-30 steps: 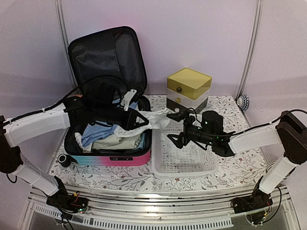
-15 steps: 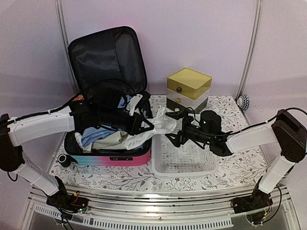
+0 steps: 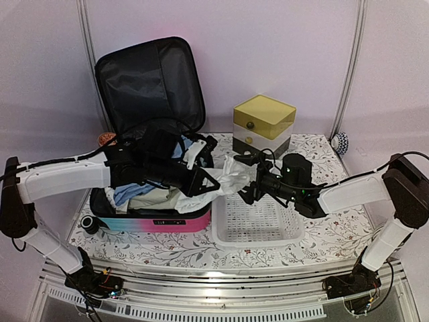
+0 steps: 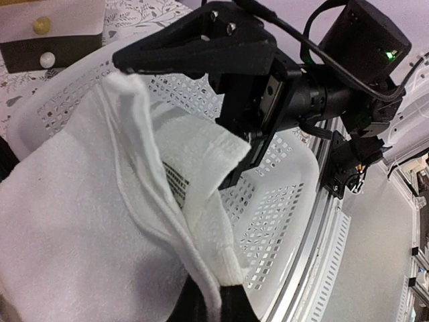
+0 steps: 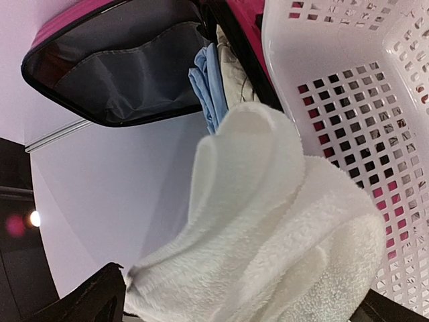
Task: Open, take out, and arrange the luggage
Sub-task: Place the clothes in the bin.
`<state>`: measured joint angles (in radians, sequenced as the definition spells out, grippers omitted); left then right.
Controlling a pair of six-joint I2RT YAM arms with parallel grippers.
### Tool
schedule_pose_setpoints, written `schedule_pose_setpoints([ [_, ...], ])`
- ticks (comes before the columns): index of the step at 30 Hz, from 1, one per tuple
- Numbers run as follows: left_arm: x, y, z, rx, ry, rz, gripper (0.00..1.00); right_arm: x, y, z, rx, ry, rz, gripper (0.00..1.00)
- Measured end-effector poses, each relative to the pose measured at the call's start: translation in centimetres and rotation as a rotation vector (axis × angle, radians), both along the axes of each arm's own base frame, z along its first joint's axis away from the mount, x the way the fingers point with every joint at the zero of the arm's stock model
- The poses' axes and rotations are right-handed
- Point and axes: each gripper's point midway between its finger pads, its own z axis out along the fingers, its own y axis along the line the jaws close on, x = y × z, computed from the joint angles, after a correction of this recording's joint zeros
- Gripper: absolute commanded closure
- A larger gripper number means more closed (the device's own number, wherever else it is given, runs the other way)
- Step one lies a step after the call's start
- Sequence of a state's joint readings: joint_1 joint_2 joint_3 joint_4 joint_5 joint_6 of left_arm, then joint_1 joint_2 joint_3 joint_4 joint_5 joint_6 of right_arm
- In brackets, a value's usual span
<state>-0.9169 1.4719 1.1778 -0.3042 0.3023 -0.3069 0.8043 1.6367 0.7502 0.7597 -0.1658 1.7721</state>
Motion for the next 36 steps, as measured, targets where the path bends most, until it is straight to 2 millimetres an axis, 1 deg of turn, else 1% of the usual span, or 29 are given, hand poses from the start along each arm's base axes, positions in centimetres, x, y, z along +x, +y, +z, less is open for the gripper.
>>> schedule_pose_setpoints([
  [9, -0.4, -0.6, -1.1, 0.025, 0.008, -0.018, 1.00, 0.2, -0.3, -0.1, -0.015, -0.005, -0.004, 0.01],
  [14, -0.8, -0.9, -1.8, 0.043, 0.010, -0.025, 1.00, 0.1, -0.5, -1.0, -0.051, 0.006, 0.006, 0.33],
  [15, -0.8, -0.9, -1.8, 0.045, 0.009, -0.025, 1.00, 0.1, -0.5, -1.3, -0.064, 0.005, 0.010, 0.40],
  [16, -0.9, -0.9, -1.9, 0.047, 0.008, -0.026, 1.00, 0.0, -0.5, -1.6, -0.075, 0.009, 0.016, 0.52],
  [18, -1.0, -1.1, -2.1, 0.052, 0.009, -0.028, 1.00, 0.0, -0.7, -2.2, -0.108, 0.013, 0.024, 0.70],
  [21, -1.2, -1.6, -2.6, 0.065, 0.013, -0.037, 1.00, -0.1, -1.1, -3.2, -0.163, 0.014, 0.044, 0.91],
  [22, -1.3, -1.9, -2.8, 0.070, 0.014, -0.040, 1.00, -0.1, -1.2, -3.4, -0.183, 0.010, 0.051, 0.95],
  [28, -1.5, -3.4, -4.0, 0.096, 0.008, -0.037, 1.00, 0.5, -2.0, -3.5, -0.265, -0.046, 0.120, 0.97],
  [36, -0.3, -5.6, -5.2, 0.115, 0.010, 0.013, 1.00, 1.9, -3.1, -3.2, -0.396, -0.160, 0.185, 0.97],
])
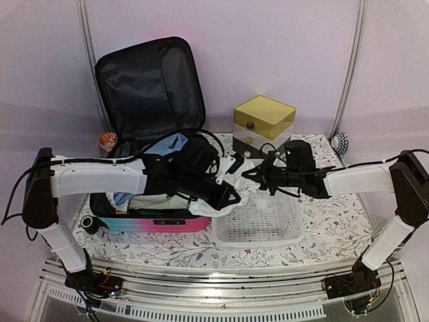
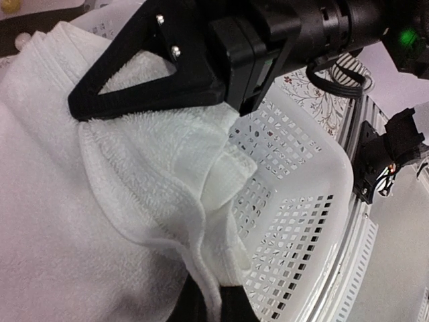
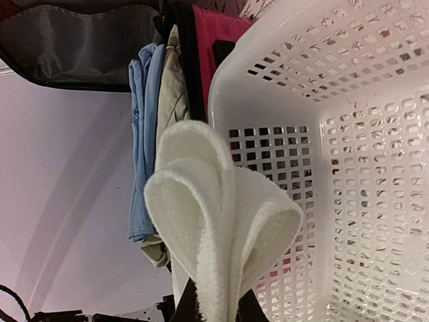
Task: Open, take out, and arrange the luggage
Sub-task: Place the clothes in the bin.
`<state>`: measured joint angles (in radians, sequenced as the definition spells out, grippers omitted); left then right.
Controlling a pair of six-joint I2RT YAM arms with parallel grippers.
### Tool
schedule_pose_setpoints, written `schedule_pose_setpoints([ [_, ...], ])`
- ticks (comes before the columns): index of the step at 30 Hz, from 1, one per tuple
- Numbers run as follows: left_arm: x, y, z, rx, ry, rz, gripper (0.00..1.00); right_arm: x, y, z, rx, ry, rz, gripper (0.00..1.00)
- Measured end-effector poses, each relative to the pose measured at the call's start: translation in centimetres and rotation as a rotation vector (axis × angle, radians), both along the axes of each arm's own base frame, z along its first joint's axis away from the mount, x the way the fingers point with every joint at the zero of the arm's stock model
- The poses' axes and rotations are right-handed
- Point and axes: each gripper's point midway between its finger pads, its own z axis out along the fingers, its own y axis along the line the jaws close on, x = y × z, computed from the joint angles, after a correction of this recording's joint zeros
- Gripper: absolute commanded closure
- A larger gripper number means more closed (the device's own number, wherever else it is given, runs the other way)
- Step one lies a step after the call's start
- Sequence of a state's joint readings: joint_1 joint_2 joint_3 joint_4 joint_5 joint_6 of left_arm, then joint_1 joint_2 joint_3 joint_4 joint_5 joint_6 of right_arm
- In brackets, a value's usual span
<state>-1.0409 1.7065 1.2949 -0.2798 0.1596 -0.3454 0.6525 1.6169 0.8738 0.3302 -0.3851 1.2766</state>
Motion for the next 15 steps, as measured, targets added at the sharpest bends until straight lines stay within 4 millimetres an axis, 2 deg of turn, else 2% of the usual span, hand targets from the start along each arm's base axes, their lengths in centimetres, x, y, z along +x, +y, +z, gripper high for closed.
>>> schedule_pose_setpoints([
  [5, 0.4, -1.3, -1.4, 0.020, 0.001, 0.018, 1.00, 0.5, -1.1, -1.1, -0.084, -0.043, 0.035, 0.96],
  [15, 1.0, -2.9, -4.3, 0.069, 0.019, 0.033, 1.00, 1.2, -1.7, -3.6, -0.213, -0.078, 0.083, 0.96],
])
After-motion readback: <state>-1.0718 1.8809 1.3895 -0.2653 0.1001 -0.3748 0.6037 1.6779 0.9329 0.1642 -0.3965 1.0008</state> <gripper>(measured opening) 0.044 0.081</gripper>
